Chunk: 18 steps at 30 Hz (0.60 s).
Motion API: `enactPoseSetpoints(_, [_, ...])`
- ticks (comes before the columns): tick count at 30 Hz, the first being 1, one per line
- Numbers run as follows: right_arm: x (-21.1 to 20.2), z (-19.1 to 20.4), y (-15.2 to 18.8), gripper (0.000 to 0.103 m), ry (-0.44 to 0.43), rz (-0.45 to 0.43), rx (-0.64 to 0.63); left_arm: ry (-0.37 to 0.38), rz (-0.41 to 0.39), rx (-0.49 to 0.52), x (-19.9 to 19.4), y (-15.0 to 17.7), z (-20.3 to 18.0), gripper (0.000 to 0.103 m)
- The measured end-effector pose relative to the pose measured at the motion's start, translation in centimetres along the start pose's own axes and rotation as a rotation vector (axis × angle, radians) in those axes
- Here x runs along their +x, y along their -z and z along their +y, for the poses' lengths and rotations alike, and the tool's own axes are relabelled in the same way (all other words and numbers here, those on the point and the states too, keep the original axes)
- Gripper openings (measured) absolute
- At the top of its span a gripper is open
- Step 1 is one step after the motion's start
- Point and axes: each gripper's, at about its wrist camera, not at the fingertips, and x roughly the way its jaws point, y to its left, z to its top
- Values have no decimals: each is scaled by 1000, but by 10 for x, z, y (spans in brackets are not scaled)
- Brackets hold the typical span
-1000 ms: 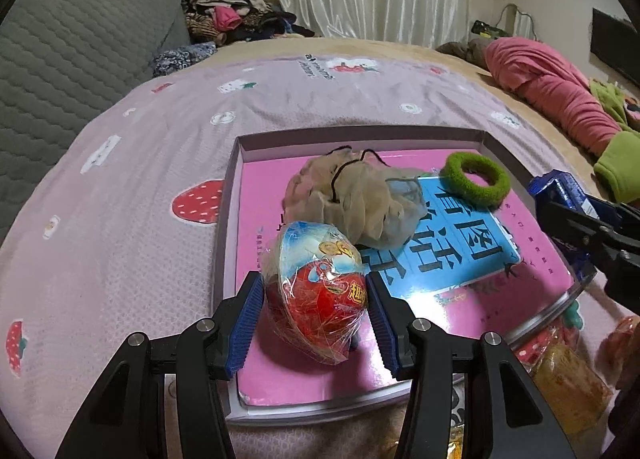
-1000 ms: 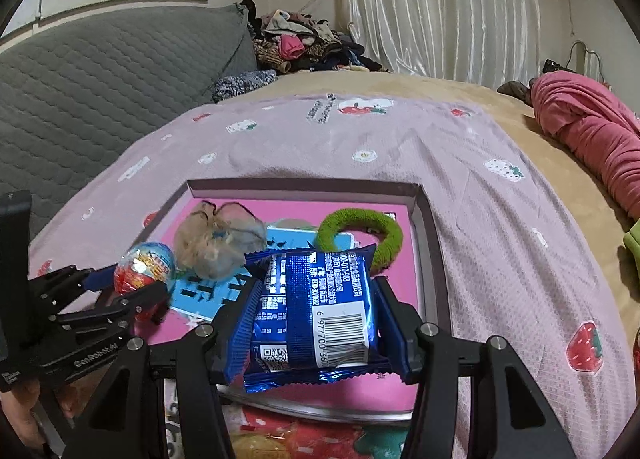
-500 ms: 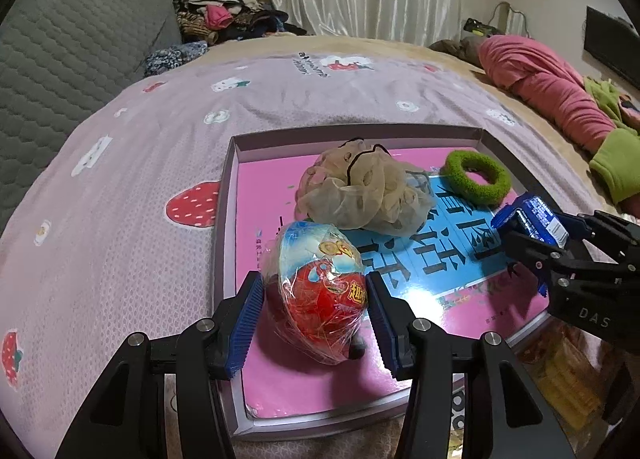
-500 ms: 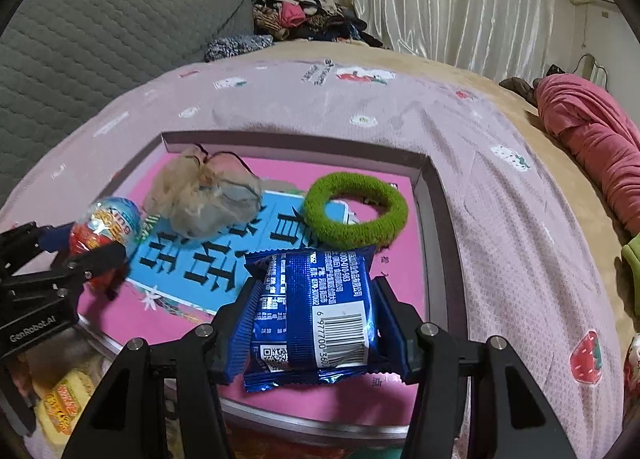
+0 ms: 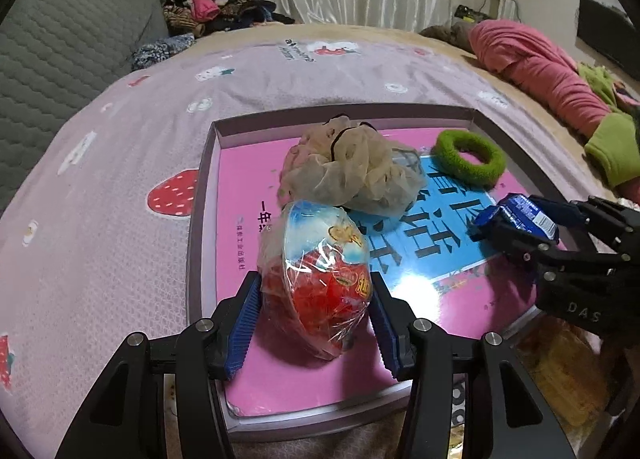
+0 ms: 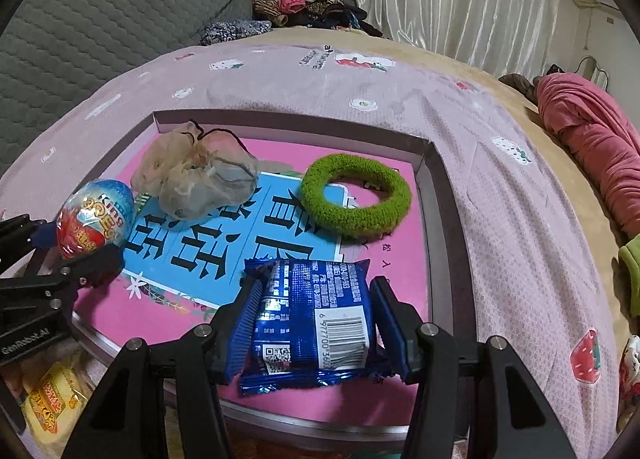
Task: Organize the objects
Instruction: 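Open the left gripper on the candy egg while the right gripper releases the blue packet into the tray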
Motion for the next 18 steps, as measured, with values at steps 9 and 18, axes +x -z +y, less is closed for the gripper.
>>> enactPoseSetpoints(9, [-6, 1, -1, 63, 16, -23, -1, -7, -20, -11, -2, -1, 0, 54])
enactPoseSetpoints(18, [-15, 1, -4, 68, 14, -52, 5, -27, -42, -14, -16, -3, 0, 71])
